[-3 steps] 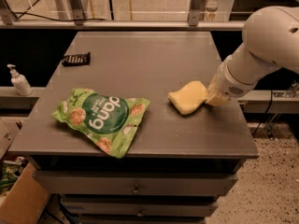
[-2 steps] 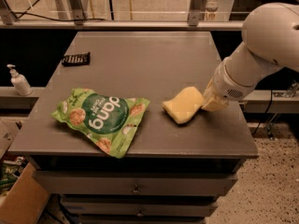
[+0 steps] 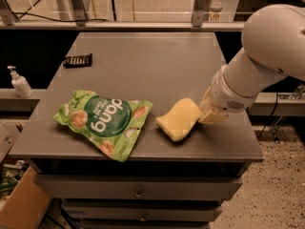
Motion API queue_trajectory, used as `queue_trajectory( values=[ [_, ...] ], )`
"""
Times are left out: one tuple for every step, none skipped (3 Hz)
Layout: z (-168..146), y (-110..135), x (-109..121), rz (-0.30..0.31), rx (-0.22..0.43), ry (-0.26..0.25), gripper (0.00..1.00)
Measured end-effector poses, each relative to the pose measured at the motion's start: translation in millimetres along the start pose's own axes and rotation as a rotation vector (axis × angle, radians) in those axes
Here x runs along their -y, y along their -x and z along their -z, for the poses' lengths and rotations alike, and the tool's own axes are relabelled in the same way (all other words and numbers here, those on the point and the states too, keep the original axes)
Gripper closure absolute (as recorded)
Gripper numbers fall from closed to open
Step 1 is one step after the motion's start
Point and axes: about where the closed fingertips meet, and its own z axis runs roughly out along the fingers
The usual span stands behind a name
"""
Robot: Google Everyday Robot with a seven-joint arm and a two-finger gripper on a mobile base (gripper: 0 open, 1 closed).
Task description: Move sponge near green rice chip bag
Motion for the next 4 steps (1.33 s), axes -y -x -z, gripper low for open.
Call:
queue_trajectory(
  values=[
    [-16,6,-8,0.023,-0.026,-0.001,1.00],
    [-16,10,-10,0.032,-0.028,0.003,1.00],
    [-16,10,-10,0.032,-0.028,0.003,1.00],
    [-21,23,-24,0.054,-0.009,0.039,1.00]
  ],
)
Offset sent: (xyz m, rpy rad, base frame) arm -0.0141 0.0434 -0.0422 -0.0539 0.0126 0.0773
